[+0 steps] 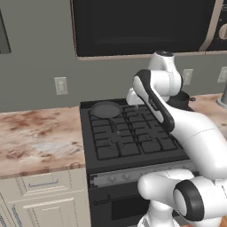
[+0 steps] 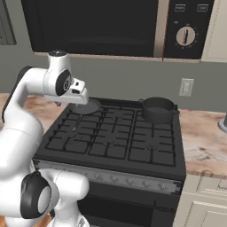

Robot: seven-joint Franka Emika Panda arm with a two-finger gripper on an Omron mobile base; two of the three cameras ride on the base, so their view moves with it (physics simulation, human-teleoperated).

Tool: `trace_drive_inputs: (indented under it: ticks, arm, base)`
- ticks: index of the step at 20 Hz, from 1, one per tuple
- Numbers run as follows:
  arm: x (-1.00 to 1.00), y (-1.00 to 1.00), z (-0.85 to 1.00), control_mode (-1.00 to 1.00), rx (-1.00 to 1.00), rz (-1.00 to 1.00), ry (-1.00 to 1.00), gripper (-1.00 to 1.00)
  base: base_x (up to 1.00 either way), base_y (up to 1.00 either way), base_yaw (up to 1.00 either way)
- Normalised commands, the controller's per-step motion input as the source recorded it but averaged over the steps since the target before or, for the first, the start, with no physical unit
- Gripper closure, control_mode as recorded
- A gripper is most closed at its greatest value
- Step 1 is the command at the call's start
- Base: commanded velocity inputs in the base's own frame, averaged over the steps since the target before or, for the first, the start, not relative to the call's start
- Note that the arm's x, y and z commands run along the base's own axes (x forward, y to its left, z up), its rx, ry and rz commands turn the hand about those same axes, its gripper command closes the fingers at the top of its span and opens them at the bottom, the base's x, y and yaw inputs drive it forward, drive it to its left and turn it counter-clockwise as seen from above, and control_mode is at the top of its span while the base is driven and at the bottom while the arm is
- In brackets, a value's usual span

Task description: Move the pot and pan from the stove into the sink.

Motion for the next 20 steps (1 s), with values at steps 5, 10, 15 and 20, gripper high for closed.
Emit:
trace_drive_inputs:
  ticks: [5,10,15,20]
  arm:
    - [0.0,0.23,-0.15,-1.0,0.0,0.01,0.03,-1.0]
    - [0.0,0.1,-0.16,-1.0,0.0,0.0,0.03,-1.0]
    - [0.0,0.06,-0.41,-1.0,0.0,0.01,0.04,-1.0]
    - [0.06,0.03,-0.4,-1.0,0.0,0.0,0.0,-1.0]
  base:
    - [0.0,0.0,0.0]
    - [0.0,0.0,0.0]
    - [0.0,0.0,0.0]
    - [0.0,0.0,0.0]
